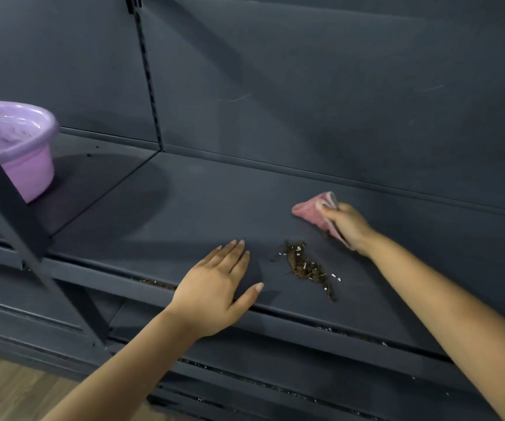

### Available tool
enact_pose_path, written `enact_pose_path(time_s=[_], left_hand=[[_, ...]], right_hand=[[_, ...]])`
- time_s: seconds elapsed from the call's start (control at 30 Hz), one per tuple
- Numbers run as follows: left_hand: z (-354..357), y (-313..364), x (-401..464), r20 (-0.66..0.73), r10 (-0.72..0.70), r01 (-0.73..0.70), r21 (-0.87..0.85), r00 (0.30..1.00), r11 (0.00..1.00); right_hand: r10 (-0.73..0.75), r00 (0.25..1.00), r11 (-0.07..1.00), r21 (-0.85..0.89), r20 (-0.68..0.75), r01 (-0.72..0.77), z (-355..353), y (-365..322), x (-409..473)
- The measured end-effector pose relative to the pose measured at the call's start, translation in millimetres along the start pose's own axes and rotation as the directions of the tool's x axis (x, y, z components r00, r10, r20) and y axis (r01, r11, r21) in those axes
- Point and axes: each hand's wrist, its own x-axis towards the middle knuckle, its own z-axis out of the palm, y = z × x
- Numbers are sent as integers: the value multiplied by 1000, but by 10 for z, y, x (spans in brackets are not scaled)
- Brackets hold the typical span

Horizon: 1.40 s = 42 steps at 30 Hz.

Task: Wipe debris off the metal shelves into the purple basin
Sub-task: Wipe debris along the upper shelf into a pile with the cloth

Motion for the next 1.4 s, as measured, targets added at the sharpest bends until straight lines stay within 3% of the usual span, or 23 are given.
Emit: enact_pose_path(time_s=[0.1,0.17,0.37,0.57,0.73,0.9,1.07,1.27,1.4], left_hand=[[-13,8,4,3,-6,6,4,1000,1000],[-23,9,1,5,-2,2,8,1000,1000],[-63,14,-11,28,10,-10,-3,1000,1000],[-85,-25,-50,28,43,-42,-22,999,999],[-108,-92,-82,100,23,-18,-48,995,999],[-83,-102,-120,146,-14,32,-118,989,993],[-51,-109,-125,101,-3,21,-178,995,984],[-103,-96,-137,134,-13,33,-143,991,989],[-143,-138,-158,116,8,10,-151,993,988]], right_hand=[[-17,989,1000,-16,150,20,277,-11,-236],[2,993,998,-59,121,5,361,-28,-328],[-22,988,998,-68,-155,12,138,-219,-576],[21,888,990,-112,-459,-82,-460,-152,-1160],[74,833,968,-162,-548,-192,-377,48,-1577],[88,767,876,-316,-636,-363,122,-47,-1507],[47,834,835,-437,-550,-336,825,-238,-1080],[-7,868,858,-448,-497,-250,1385,-354,-695],[33,889,939,-290,-456,-184,1234,-340,-745]])
